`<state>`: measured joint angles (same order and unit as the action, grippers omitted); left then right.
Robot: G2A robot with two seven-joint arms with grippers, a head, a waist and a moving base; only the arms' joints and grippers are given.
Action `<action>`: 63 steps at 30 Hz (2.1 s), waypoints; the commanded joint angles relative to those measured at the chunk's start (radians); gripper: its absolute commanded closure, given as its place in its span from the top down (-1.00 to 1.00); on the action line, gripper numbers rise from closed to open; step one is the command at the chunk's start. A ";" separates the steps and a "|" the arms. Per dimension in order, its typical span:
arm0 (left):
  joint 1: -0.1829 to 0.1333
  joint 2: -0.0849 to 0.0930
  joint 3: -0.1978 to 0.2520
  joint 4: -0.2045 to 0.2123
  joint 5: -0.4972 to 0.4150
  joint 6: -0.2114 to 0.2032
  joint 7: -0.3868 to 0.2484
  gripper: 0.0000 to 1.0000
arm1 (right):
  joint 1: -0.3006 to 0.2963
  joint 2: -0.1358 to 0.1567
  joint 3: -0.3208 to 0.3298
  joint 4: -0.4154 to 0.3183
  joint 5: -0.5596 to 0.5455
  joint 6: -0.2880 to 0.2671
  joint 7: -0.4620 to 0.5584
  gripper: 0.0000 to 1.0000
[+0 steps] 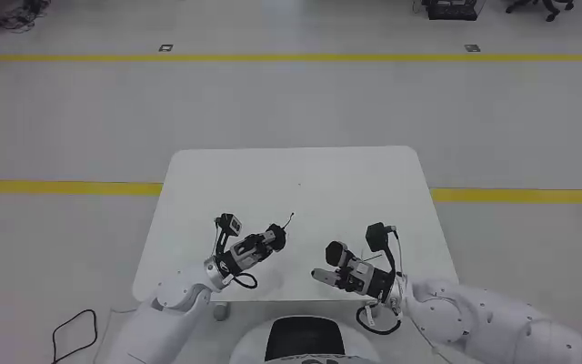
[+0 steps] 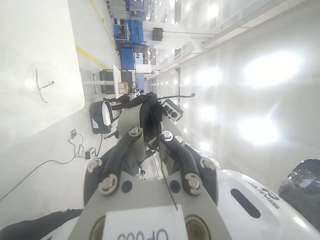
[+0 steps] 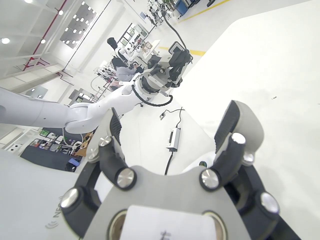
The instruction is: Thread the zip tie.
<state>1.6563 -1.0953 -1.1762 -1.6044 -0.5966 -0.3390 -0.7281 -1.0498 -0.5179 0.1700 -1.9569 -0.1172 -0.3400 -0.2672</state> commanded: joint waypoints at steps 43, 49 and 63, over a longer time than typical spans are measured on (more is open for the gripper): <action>0.006 0.009 -0.029 0.023 -0.238 0.014 -0.281 -1.00 | -0.412 -0.137 0.757 0.046 0.680 0.000 0.991 1.00; -0.014 0.004 0.011 0.038 -0.229 0.017 -0.277 -1.00 | -0.505 -0.252 0.919 0.146 0.756 0.000 1.216 1.00; -0.025 0.001 0.031 0.044 -0.223 0.024 -0.256 -1.00 | -0.537 -0.329 0.991 0.203 0.769 0.000 1.329 1.00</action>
<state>1.6334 -1.0927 -1.1489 -1.5623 -0.8188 -0.3181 -1.0041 -1.5871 -0.8468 1.1610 -1.7526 0.6514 -0.3400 1.0658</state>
